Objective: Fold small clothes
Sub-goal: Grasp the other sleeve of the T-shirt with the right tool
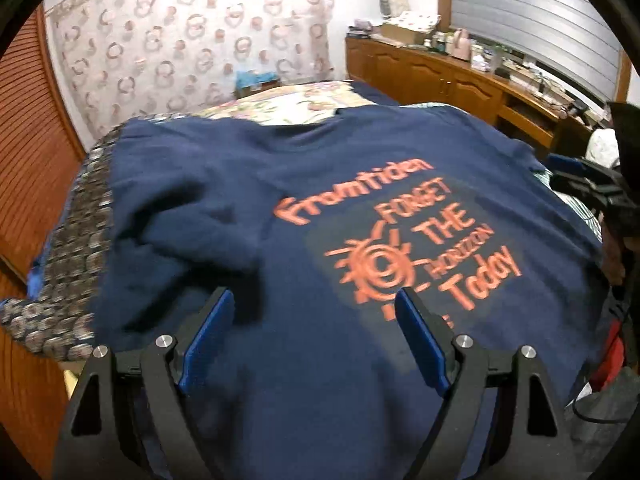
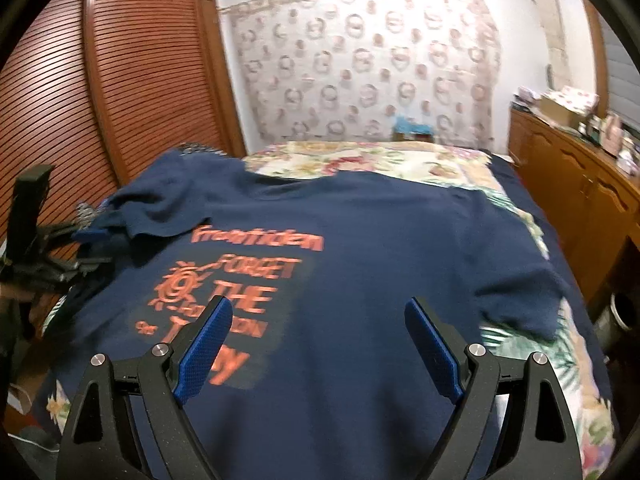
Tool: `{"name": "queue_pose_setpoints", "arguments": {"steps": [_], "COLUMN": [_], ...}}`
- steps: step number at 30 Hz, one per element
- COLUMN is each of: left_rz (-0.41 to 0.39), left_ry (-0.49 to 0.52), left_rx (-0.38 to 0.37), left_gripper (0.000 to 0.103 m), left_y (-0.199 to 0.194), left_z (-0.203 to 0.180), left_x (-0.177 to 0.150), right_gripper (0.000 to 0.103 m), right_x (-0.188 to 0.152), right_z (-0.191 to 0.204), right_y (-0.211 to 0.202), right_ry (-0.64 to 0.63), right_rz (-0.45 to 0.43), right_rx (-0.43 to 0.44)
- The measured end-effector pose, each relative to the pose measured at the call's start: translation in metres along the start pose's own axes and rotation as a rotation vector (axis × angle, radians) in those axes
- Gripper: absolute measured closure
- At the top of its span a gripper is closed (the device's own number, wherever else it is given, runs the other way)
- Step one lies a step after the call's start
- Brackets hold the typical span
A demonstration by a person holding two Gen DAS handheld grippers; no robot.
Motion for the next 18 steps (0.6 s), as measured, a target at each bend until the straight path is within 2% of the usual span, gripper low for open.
{"name": "queue_pose_setpoints", "arguments": {"steps": [7, 9, 13, 18], "left_rz": [0.004, 0.011, 0.040, 0.086], "left_ry": [0.021, 0.016, 0.007, -0.009], "left_rx": [-0.059, -0.058, -0.044, -0.037], "left_gripper": [0.020, 0.020, 0.020, 0.020], "left_y": [0.032, 0.039, 0.057, 0.075], "left_z": [-0.045, -0.049, -0.055, -0.056], "left_x": [0.017, 0.021, 0.028, 0.030], "right_gripper": [0.014, 0.014, 0.020, 0.025], "right_x": [0.007, 0.012, 0.016, 0.026], "right_z": [-0.023, -0.027, -0.034, -0.040], "right_y": [-0.003, -0.001, 0.003, 0.017], "right_ry": [0.051, 0.057, 0.080, 0.143], "right_rz": [0.029, 0.034, 0.064, 0.119], "right_rx": [-0.095, -0.123, -0.176, -0.196]}}
Point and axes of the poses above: each gripper's, at about its wrist camera, not at the fingertips, and y roughly the way its jaws point, z to its left, x to its top, the point moved 7 cm from there along y, roughly the way its jaws point, and after that the axes turned 4 degrees about z, right-handed, at the moved point
